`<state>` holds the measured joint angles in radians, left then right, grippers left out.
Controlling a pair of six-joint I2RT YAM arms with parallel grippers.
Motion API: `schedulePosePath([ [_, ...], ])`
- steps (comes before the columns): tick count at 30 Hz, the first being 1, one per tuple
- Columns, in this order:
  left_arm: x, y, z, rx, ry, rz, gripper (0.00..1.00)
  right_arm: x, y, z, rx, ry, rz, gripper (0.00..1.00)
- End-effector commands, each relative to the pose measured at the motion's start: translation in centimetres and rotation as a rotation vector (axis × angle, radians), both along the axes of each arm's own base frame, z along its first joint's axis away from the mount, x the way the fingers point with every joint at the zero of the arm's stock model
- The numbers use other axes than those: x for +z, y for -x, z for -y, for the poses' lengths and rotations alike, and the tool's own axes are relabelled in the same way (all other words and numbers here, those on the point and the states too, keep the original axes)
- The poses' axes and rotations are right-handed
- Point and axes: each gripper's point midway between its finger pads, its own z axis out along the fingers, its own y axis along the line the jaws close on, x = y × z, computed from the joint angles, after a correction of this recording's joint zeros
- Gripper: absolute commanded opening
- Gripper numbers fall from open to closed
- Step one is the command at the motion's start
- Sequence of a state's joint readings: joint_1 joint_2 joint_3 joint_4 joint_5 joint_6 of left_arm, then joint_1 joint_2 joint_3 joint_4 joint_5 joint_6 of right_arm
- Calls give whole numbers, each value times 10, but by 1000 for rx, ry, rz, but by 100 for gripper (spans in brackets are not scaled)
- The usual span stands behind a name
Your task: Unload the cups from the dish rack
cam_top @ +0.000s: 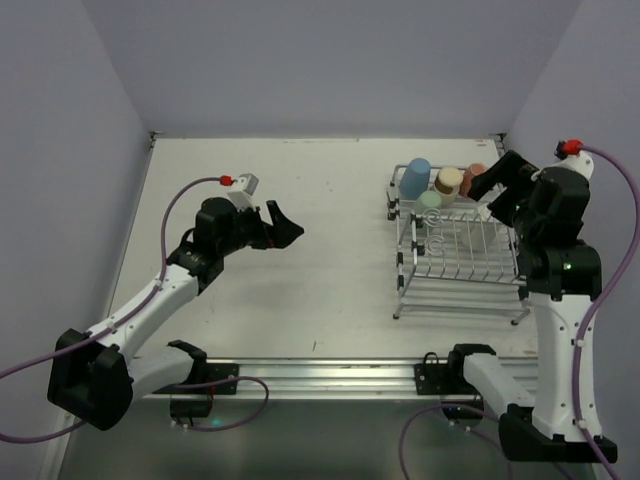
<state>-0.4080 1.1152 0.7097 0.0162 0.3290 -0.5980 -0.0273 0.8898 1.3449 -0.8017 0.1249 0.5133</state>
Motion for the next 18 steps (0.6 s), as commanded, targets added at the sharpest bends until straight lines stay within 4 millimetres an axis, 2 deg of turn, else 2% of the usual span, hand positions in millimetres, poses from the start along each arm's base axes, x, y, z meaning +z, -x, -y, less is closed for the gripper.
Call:
schedulePosePath([
  [1,23,-13,0,8,-4,70,100,7,-13,16,-99,16,-54,99],
  [4,23,-14,4,-5,1,64,100,-4,-31,24,-146,56,-147,99],
  [5,21,-15,4,-7,-2,59,100,-8,-36,16,-129,76,-173,99],
  [10,21,-15,7,-19,7,63,100,-37,-66,19,-176,107,-312,99],
  [12,20,-14,7,-21,6,62,100,-41,-76,19,-189,95,-327,99],
  [13,20,-14,7,-22,6,66,100,-36,-81,19,-197,90,-321,99],
  [15,19,-13,8,-28,7,66,100,-45,-96,19,-219,76,-348,99],
  [16,18,-13,7,-28,8,66,100,-39,-102,21,-235,72,-333,99],
  [18,15,-11,9,-41,10,60,100,-46,-113,25,-285,70,-352,99],
])
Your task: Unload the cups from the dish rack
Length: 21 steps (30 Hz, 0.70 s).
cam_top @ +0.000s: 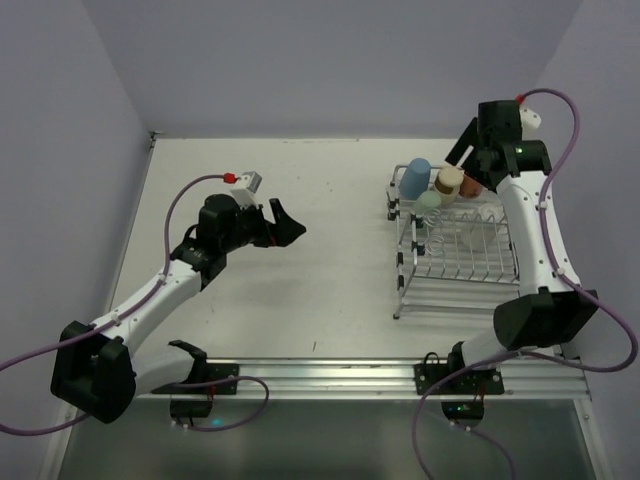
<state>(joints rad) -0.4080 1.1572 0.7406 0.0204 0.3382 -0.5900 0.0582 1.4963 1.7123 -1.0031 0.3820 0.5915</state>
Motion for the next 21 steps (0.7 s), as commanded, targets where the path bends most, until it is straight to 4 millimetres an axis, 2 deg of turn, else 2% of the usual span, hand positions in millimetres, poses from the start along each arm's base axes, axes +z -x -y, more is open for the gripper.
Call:
schedulePosePath([
  [1,14,-3,5,-33,17,63,100,27,-10,15,-134,17,68,99],
  [6,10,1,5,-44,21,60,100,8,-24,26,-251,37,20,99],
  [9,8,2,5,-48,22,58,100,0,-24,33,-293,62,5,99],
  [15,6,5,7,-64,31,56,100,-33,-24,42,-307,8,-48,99],
  [16,5,5,7,-66,29,54,100,-40,-24,50,-321,2,-48,99],
  [21,3,5,8,-73,33,52,100,-61,-18,60,-361,-24,-70,99],
])
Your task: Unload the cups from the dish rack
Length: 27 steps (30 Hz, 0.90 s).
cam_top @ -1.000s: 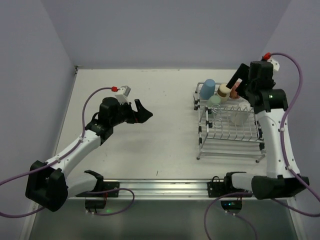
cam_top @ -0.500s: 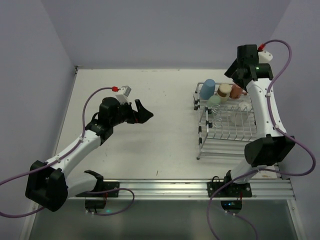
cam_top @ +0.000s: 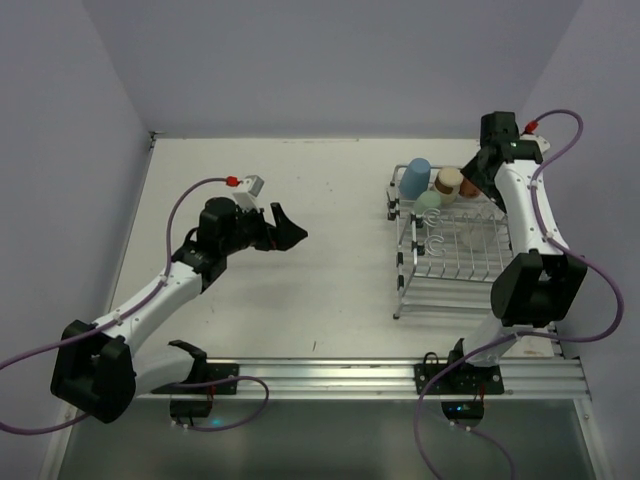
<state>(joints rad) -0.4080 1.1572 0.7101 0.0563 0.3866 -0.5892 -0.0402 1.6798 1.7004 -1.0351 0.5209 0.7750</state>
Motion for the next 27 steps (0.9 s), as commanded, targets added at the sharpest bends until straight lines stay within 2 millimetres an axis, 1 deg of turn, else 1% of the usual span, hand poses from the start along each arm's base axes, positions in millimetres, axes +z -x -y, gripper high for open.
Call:
schedulePosePath([
  [1,8,-2,4,-29,19,49,100,-1,-3,6,-56,-26,73,99],
  [3,7,-1,5,-33,24,47,100,-10,-2,8,-83,-25,63,99],
  [5,7,-1,5,-33,27,44,100,-14,-3,10,-111,-32,70,99],
  [12,4,4,7,-43,42,37,100,-34,-6,10,-216,-94,87,99],
  [14,4,3,6,-43,40,37,100,-41,-2,12,-268,-100,68,99],
  [17,4,3,7,-49,40,38,100,-47,-1,14,-305,-97,50,99],
  [23,3,4,10,-58,50,20,100,-46,5,13,-351,-110,-8,99],
  [27,6,3,12,-65,58,17,100,-34,6,13,-351,-107,-34,99],
])
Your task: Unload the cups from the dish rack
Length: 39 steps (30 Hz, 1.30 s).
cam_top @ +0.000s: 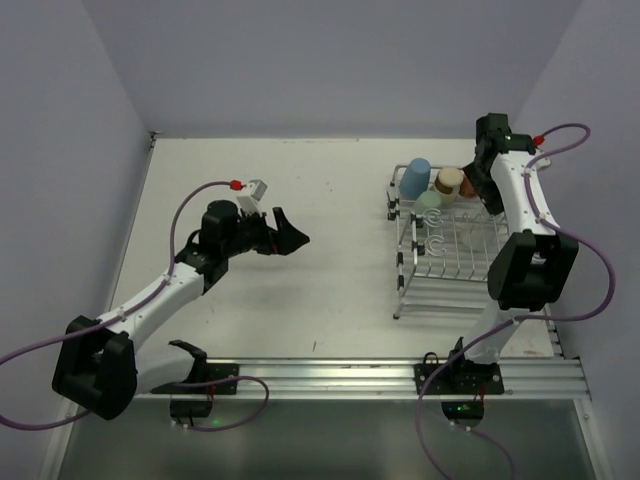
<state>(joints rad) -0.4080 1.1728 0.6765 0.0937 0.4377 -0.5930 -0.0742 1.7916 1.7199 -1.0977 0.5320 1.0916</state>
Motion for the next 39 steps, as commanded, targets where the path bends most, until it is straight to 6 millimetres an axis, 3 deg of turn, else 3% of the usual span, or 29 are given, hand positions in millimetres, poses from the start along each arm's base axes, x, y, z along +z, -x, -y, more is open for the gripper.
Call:
schedulePosePath([
  [1,17,-4,6,-17,45,35,100,8,13,4,-65,0,-42,99],
  [11,15,-3,6,-17,48,32,100,29,-2,13,61,93,29,99],
  [21,11,-5,11,-33,64,15,100,50,8,24,63,167,-5,99],
  [39,7,-1,9,-42,43,22,100,13,6,28,98,72,-122,99],
])
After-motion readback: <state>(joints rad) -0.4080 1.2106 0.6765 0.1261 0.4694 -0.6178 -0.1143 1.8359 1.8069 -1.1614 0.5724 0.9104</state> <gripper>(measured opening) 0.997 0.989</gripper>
